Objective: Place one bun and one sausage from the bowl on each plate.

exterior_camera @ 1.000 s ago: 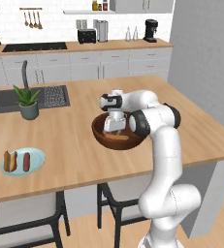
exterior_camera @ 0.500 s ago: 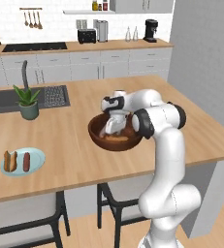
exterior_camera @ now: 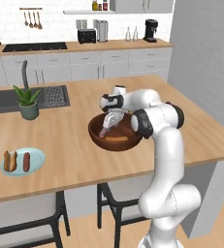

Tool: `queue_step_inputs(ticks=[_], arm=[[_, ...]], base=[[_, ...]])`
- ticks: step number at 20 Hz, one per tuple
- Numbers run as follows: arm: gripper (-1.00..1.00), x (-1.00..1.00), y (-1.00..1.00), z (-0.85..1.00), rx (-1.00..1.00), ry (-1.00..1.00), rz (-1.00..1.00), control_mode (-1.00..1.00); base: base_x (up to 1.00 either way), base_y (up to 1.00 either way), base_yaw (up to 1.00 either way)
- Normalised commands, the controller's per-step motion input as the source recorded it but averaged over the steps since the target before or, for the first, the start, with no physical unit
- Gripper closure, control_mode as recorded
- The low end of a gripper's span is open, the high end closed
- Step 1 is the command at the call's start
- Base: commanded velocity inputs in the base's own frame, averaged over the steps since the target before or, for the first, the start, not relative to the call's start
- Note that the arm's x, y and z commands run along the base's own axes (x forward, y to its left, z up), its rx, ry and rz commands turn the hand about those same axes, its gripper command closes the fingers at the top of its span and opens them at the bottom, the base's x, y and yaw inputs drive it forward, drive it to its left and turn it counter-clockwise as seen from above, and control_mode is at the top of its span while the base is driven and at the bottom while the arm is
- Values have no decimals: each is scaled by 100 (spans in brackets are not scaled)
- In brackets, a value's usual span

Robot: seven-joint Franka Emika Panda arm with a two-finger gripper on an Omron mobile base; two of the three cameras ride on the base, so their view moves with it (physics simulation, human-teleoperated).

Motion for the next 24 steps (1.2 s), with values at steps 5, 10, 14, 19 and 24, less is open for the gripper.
queue_step_inputs(ticks=[5,10,14,19,24], arm=[[-100,-21,26,14,16,-9,-43,-100],[-100,-3,25,-14,3,5,-69,-100],[-100,36,34,-28,8,13,-30,-100],[-100,46,-4,-29,16,16,-3,-100],[-100,3,-6,-52,4,15,0,-100]], base=[[0,0,0],[0,0,0],[0,0,0],[0,0,0],[0,0,0]])
